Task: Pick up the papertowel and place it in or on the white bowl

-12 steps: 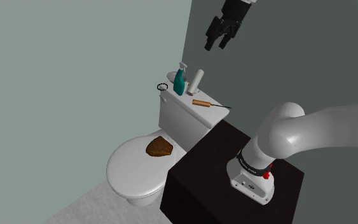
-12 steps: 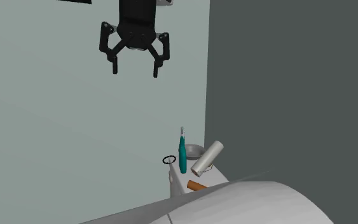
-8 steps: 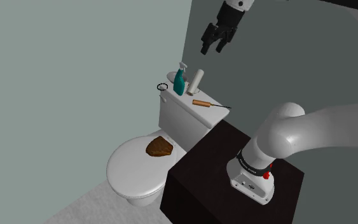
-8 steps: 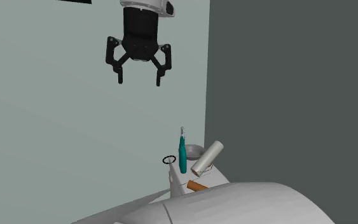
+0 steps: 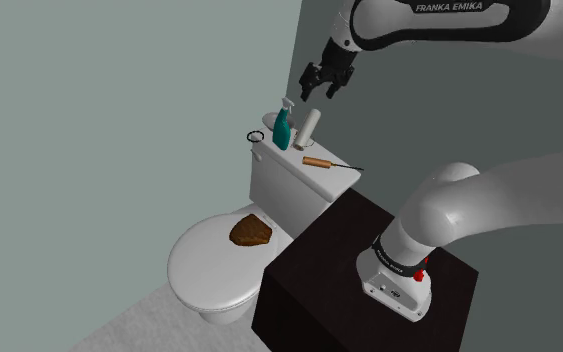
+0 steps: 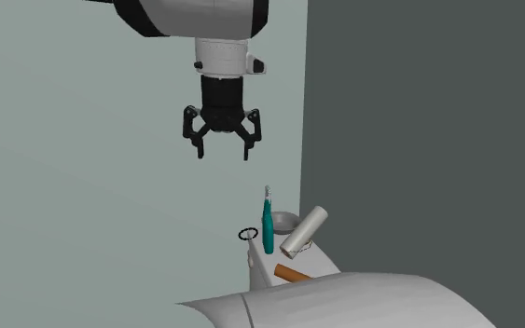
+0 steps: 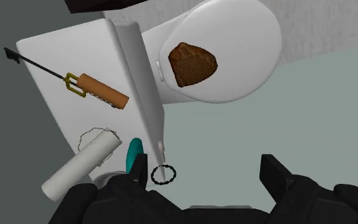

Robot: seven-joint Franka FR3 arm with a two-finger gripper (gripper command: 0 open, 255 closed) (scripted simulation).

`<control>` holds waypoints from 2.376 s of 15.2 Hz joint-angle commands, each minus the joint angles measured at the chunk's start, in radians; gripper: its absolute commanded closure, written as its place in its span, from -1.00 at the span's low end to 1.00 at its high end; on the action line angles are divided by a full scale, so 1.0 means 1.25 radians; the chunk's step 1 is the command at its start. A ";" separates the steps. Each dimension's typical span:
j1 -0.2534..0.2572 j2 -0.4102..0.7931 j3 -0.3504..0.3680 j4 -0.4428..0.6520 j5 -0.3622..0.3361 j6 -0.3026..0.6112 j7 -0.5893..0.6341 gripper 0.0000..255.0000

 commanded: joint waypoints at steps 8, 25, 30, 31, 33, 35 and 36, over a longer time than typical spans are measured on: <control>-0.084 0.214 0.008 -0.039 -0.064 0.304 0.124 -1.00; -0.219 0.701 -0.053 0.147 -0.424 0.676 0.591 -1.00; -0.187 0.841 -0.144 0.250 -0.497 0.734 0.726 -1.00; -0.181 0.869 -0.161 0.272 -0.502 0.744 0.747 -1.00; -0.173 0.915 -0.187 0.307 -0.502 0.760 0.775 -1.00; -0.177 0.940 -0.187 0.324 -0.499 0.770 0.775 -1.00; -0.179 0.953 -0.187 0.333 -0.498 0.774 0.775 -1.00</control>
